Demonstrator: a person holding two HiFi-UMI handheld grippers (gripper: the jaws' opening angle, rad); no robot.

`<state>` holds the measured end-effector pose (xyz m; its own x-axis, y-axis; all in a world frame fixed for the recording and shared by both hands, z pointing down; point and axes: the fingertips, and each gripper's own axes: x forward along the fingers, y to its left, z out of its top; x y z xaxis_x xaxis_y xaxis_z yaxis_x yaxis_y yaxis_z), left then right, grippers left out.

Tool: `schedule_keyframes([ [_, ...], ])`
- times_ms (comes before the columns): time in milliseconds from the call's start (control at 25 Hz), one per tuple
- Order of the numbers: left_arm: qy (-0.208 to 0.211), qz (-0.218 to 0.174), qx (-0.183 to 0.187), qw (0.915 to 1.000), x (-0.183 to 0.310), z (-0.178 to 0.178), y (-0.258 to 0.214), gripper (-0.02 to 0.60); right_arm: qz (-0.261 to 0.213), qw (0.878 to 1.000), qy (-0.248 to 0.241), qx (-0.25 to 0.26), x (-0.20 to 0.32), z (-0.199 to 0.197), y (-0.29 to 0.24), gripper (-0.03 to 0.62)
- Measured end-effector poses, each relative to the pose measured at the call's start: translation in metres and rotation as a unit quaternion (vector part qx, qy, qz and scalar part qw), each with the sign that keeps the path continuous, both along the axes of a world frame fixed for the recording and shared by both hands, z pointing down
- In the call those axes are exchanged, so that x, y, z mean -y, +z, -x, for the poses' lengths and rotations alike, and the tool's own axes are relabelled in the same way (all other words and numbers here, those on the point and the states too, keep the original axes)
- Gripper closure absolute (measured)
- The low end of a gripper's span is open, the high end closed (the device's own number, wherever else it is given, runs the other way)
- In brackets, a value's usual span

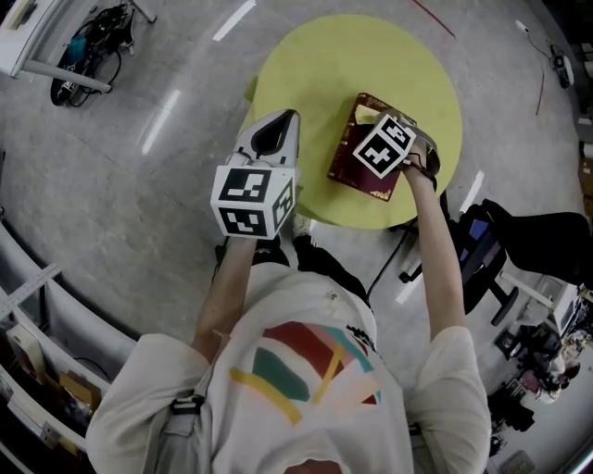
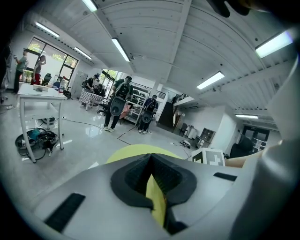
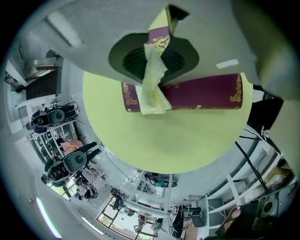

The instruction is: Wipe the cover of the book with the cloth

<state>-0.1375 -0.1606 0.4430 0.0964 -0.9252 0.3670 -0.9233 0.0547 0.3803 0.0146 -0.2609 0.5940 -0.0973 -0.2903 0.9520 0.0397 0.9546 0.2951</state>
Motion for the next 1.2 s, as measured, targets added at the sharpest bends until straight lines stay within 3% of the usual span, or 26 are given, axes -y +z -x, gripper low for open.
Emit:
schedule_keyframes([
  [640, 0.019, -0.020, -0.021, 0.9994, 0.008, -0.014, -0.011, 0.566, 0.088, 0.996, -0.003, 0.022, -0.128, -0.018, -0.001, 0.566],
  [1200, 0.032, -0.042, -0.017, 0.9984, 0.015, -0.017, -0.029, 0.566, 0.112, 0.993, 0.006, 0.028, -0.170, -0.028, 0.000, 0.566],
])
